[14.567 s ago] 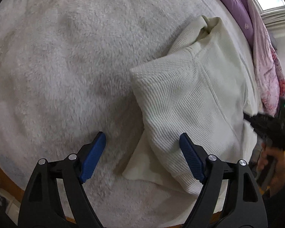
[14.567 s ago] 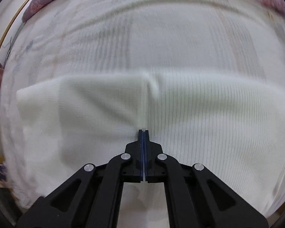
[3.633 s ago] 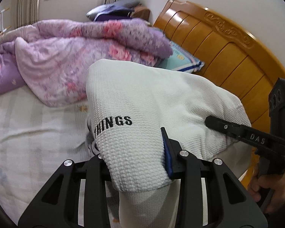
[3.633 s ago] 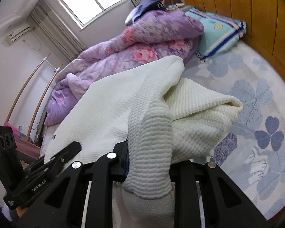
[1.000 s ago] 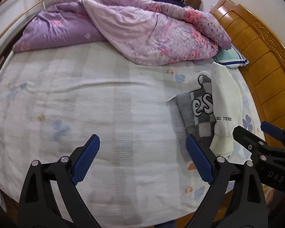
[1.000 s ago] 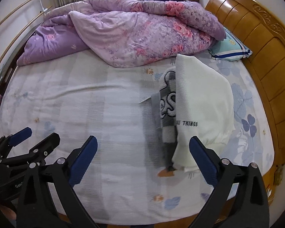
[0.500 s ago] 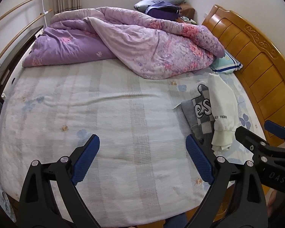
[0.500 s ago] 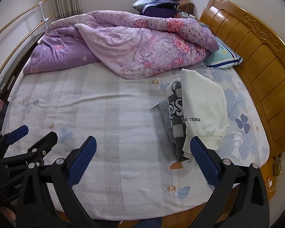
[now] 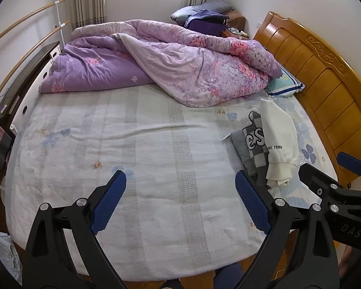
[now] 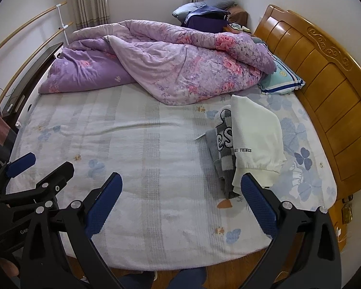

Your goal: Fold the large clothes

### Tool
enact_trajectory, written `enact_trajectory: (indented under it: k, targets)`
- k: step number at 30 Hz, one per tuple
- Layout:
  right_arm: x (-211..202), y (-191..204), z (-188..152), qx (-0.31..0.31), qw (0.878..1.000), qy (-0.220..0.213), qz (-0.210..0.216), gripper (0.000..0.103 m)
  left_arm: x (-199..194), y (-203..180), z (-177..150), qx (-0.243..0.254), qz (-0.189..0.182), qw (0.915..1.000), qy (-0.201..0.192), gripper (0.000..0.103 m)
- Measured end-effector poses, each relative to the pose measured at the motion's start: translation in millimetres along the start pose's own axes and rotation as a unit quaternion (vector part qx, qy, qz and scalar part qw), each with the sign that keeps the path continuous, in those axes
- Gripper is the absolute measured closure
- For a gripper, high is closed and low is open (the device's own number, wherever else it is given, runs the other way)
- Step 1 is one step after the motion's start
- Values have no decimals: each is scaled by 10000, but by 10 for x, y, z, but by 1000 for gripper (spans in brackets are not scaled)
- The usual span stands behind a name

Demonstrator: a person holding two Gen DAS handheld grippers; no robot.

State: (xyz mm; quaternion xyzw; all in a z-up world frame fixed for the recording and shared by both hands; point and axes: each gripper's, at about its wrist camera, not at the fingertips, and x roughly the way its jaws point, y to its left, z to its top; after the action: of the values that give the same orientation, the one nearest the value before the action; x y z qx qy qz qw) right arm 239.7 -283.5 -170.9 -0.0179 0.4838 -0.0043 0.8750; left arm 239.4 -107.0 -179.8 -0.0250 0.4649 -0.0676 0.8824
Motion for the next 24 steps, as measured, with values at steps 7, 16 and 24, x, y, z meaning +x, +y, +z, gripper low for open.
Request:
enact_trajectory:
  k: [7,16,24]
  targets:
    - [-249,64,-45,63,9999,-70,136,8,-288,16,18,57,56,9999,-99,11]
    - [-446,133,-20,-54,9997,-150,176,8,-540,38,4,42,123,9997,-211,11]
    - [-519,173,0,-123,9995,-181,218,8,-635,59,-11,-30,168,9995,-269,11]
